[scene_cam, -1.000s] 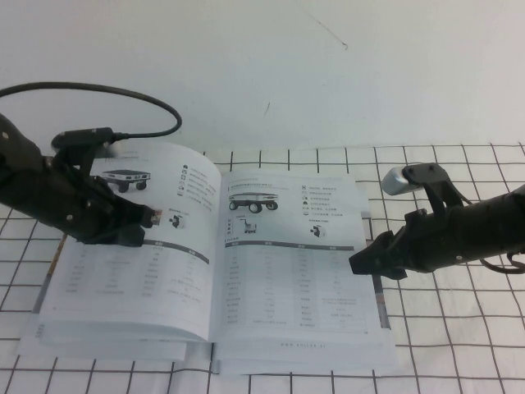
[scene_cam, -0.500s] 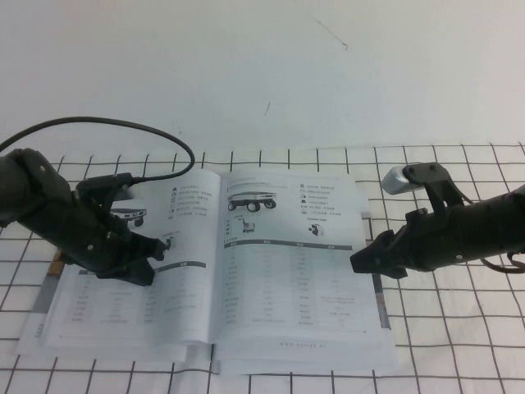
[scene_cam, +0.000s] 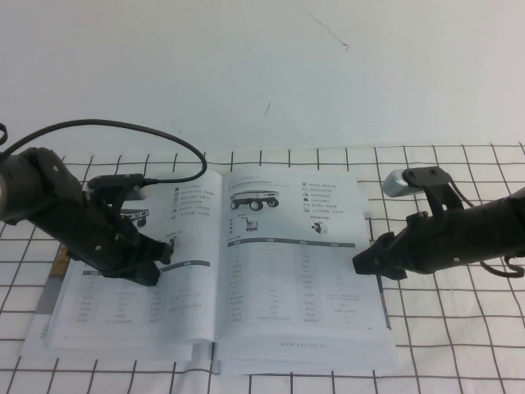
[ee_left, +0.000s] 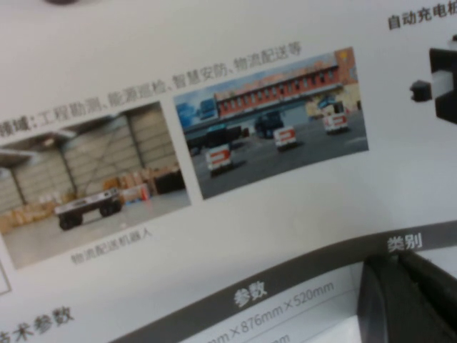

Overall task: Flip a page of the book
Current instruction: Open the closed book

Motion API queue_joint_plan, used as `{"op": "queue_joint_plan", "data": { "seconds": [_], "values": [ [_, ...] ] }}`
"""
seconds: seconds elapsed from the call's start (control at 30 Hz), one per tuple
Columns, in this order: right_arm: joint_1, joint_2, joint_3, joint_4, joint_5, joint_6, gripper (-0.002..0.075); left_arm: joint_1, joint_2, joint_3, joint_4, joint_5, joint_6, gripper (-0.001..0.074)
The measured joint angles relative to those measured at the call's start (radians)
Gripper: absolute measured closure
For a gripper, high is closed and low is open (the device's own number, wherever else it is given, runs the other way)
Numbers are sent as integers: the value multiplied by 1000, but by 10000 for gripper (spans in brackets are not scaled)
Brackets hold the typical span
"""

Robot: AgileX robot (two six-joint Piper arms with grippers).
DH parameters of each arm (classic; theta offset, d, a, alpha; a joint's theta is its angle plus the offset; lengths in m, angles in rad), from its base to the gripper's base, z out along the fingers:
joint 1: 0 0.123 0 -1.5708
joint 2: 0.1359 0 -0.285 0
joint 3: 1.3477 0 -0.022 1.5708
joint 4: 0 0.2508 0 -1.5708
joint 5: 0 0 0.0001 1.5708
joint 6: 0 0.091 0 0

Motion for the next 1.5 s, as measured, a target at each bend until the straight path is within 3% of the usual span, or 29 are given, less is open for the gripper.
{"op": "queue_joint_plan", "data": {
  "seconds": [0.9, 1.5],
  "values": [
    [54, 65, -29, 92, 28, -24, 379, 0, 1, -2, 7, 2, 0, 737],
    [65, 68, -116, 229, 275, -72, 379, 0, 1, -4, 8, 9, -5, 737]
  ]
}}
